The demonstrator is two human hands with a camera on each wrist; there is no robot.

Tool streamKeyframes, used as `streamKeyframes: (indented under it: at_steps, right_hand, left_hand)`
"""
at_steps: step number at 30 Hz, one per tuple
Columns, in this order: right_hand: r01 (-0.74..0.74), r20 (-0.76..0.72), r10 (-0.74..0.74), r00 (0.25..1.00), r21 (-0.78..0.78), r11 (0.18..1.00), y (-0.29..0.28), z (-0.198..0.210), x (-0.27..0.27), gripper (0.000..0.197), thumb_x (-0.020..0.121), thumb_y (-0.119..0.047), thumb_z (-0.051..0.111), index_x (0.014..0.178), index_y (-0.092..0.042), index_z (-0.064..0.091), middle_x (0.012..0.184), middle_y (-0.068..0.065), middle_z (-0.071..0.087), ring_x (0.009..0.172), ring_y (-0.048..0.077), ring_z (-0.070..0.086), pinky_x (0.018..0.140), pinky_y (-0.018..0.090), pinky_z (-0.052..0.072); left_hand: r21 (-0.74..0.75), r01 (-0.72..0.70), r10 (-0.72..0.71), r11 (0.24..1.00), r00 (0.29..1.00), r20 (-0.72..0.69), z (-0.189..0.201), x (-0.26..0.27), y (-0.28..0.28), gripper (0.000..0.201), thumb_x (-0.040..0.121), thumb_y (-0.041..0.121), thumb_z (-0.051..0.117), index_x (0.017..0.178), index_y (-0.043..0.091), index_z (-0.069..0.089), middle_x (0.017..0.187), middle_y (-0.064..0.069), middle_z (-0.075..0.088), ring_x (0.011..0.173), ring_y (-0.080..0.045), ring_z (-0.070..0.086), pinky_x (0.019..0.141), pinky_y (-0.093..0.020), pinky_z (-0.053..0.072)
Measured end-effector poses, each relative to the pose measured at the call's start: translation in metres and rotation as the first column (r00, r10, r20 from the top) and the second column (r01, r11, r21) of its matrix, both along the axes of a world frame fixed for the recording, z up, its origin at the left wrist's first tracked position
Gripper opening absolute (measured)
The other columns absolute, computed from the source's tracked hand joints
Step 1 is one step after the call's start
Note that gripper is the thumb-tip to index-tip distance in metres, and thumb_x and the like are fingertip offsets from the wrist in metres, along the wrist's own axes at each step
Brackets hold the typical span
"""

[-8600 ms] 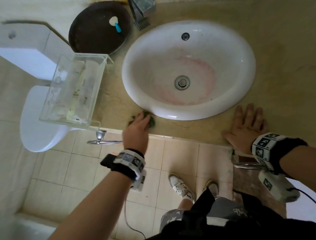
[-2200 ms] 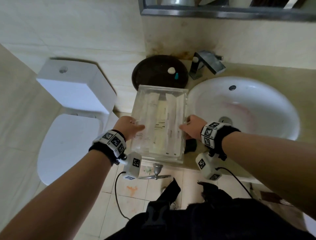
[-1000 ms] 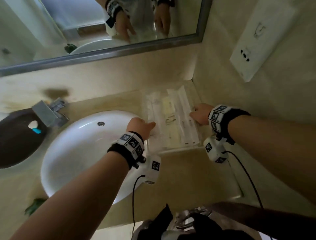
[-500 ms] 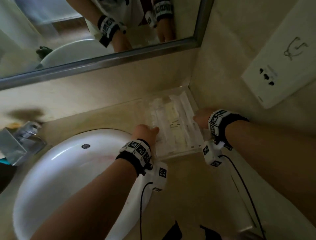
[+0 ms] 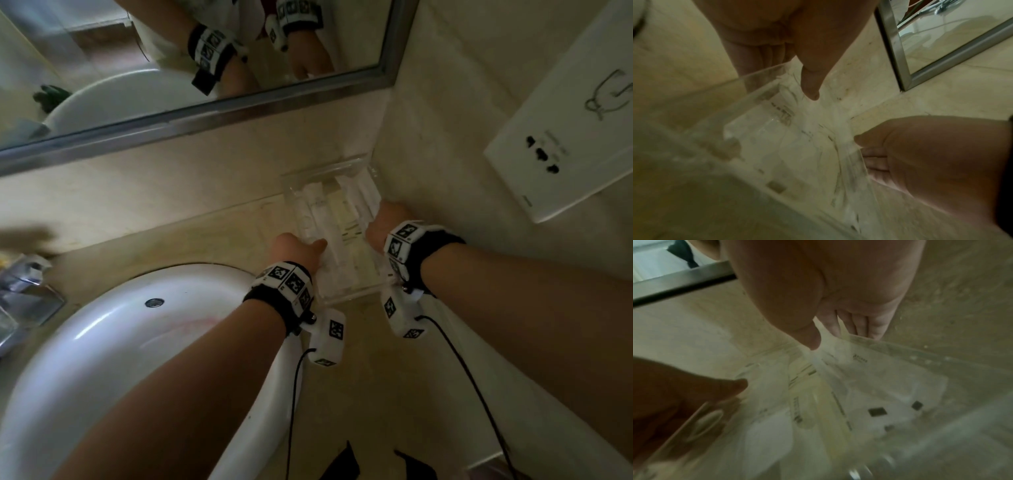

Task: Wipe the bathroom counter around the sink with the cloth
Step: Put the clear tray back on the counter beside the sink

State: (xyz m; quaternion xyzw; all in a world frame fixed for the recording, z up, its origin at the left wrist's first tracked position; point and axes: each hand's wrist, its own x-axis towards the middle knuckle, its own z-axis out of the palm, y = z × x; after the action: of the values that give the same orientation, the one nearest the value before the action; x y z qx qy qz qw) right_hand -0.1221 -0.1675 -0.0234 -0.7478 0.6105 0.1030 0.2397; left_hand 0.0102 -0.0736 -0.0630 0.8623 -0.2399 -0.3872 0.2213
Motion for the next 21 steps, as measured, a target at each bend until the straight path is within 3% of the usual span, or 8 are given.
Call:
streamKeyframes:
  at_steps: [3, 9, 12, 14, 17, 18, 19, 21]
  right_hand:
    - [-0.088, -0.093, 0.087, 0.992, -0.006, 0.996, 0.007, -0.002, -0.006, 0.036, 0.094, -0.019, 0.041, 0.127, -0.005, 0.044, 0.137, 0.017, 0.040, 0.123, 0.033, 0.042, 0.102, 0.037, 0.036]
    - [-0.171, -0.071, 0.172, 0.982, 0.026, 0.985, 0.020, -0.005, -0.018, 0.064, 0.089, -0.023, 0.048, 0.146, -0.008, 0.023, 0.154, 0.013, 0.017, 0.140, 0.030, 0.021, 0.113, 0.040, 0.027]
    - [-0.209, -0.056, 0.212, 0.976, 0.047, 0.977, 0.028, 0.002, -0.022, 0.059, 0.090, -0.023, 0.049, 0.142, -0.007, 0.028, 0.149, 0.014, 0.024, 0.136, 0.031, 0.027, 0.110, 0.041, 0.031]
    - [-0.236, -0.054, 0.239, 0.970, 0.053, 0.970, 0.034, 0.007, -0.023, 0.055, 0.092, -0.023, 0.046, 0.142, -0.007, 0.030, 0.147, 0.014, 0.029, 0.134, 0.029, 0.032, 0.109, 0.039, 0.033]
    - [-0.299, -0.053, 0.299, 0.953, 0.009, 0.954, 0.048, 0.022, -0.023, 0.051, 0.094, -0.023, 0.043, 0.141, -0.007, 0.033, 0.141, 0.015, 0.039, 0.127, 0.029, 0.041, 0.104, 0.035, 0.036]
    - [-0.316, -0.066, 0.316, 0.947, 0.001, 0.949, 0.050, 0.029, -0.020, 0.049, 0.094, -0.023, 0.043, 0.140, -0.007, 0.035, 0.140, 0.015, 0.042, 0.126, 0.030, 0.044, 0.103, 0.035, 0.039]
    - [-0.338, -0.071, 0.337, 0.939, 0.003, 0.941, 0.054, 0.037, -0.018, 0.047, 0.095, -0.023, 0.044, 0.138, -0.006, 0.039, 0.139, 0.014, 0.044, 0.124, 0.030, 0.047, 0.102, 0.036, 0.041]
    - [-0.362, -0.056, 0.362, 0.931, 0.012, 0.932, 0.063, 0.053, -0.011, 0.042, 0.096, -0.021, 0.044, 0.135, -0.005, 0.046, 0.137, 0.014, 0.049, 0.122, 0.030, 0.050, 0.102, 0.038, 0.043]
  left_hand:
    - [0.009, -0.007, 0.007, 1.000, 1.000, 0.012, 0.000, -0.006, -0.006, 0.050, 0.081, 0.049, 0.066, 0.096, 0.002, 0.062, 0.096, -0.013, 0.067, 0.083, -0.029, 0.062, 0.065, -0.032, 0.049]
    - [0.041, 0.031, -0.032, 0.999, 0.999, 0.033, 0.005, -0.007, -0.008, 0.056, 0.081, 0.050, 0.065, 0.104, -0.001, 0.063, 0.102, -0.018, 0.068, 0.091, -0.033, 0.065, 0.062, -0.030, 0.044]
    - [0.054, 0.106, -0.108, 0.993, 0.994, 0.034, 0.014, -0.010, -0.004, 0.050, 0.084, 0.053, 0.061, 0.091, 0.003, 0.061, 0.088, -0.018, 0.066, 0.079, -0.031, 0.063, 0.066, -0.032, 0.046]
    - [0.074, 0.136, -0.140, 0.988, 0.989, 0.053, 0.024, -0.009, -0.001, 0.058, 0.086, 0.060, 0.053, 0.080, 0.002, 0.059, 0.077, -0.013, 0.063, 0.069, -0.029, 0.060, 0.068, -0.034, 0.050]
    - [0.098, 0.156, -0.170, 0.983, 0.972, 0.161, 0.049, -0.005, 0.016, 0.063, 0.091, 0.061, 0.040, 0.062, 0.006, 0.047, 0.065, -0.009, 0.054, 0.054, -0.023, 0.049, 0.065, -0.033, 0.044]
    - [0.104, 0.181, -0.199, 0.978, 0.959, 0.201, 0.058, -0.002, 0.022, 0.060, 0.093, 0.059, 0.038, 0.064, 0.007, 0.048, 0.072, -0.011, 0.055, 0.058, -0.023, 0.049, 0.068, -0.034, 0.042]
    - [0.105, 0.212, -0.232, 0.971, 0.942, 0.241, 0.067, 0.001, 0.030, 0.056, 0.094, 0.057, 0.039, 0.077, 0.006, 0.056, 0.087, -0.014, 0.058, 0.071, -0.026, 0.055, 0.074, -0.035, 0.043]
    - [0.098, 0.227, -0.247, 0.969, 0.917, 0.313, 0.083, 0.006, 0.050, 0.060, 0.095, 0.053, 0.040, 0.121, 0.001, 0.053, 0.126, -0.017, 0.056, 0.110, -0.033, 0.056, 0.092, -0.039, 0.043]
